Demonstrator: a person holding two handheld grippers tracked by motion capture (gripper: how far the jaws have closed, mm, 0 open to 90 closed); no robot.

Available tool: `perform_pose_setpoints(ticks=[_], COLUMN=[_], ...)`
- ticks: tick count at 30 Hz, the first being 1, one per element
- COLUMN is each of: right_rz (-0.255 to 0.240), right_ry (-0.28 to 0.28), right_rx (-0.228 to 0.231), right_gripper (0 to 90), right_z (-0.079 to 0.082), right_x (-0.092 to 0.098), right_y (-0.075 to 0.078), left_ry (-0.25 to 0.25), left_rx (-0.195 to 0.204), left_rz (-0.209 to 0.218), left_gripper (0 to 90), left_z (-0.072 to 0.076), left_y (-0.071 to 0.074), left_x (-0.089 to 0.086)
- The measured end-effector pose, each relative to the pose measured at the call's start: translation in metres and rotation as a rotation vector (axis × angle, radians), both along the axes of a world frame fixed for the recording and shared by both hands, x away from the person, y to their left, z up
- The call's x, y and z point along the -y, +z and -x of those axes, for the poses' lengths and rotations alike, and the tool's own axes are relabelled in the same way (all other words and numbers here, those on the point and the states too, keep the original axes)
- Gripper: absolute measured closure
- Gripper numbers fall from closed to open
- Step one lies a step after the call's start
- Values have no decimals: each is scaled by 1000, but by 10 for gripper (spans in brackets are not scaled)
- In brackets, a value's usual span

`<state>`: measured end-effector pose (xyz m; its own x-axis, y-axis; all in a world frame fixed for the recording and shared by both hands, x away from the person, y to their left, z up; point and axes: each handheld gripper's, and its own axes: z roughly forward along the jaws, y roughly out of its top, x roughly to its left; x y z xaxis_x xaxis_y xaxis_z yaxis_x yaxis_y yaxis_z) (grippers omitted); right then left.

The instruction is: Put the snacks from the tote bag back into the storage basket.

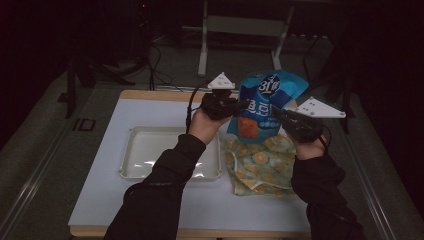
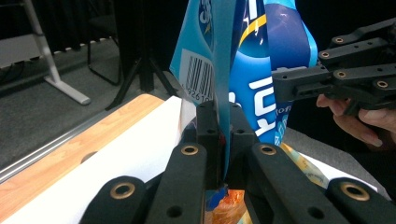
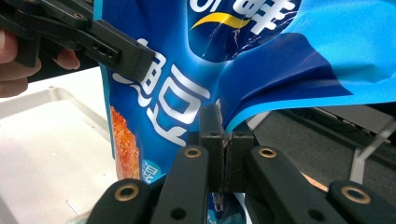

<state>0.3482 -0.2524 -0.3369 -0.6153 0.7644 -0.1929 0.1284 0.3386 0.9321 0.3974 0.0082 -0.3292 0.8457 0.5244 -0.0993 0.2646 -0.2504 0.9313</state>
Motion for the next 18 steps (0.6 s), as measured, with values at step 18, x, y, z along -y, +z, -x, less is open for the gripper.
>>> perform_pose_setpoints(ticks=[18], right_rz=[5], right_ry=[57], right_rx=[5], right_gripper=[887], right_z=[-3], right_x=[-35], right_y=[8], left_ry=[53], left_rx=[-10], left_rz=[21], left_gripper=[885], left_z=[11], left_y=[8], left_x=[-36])
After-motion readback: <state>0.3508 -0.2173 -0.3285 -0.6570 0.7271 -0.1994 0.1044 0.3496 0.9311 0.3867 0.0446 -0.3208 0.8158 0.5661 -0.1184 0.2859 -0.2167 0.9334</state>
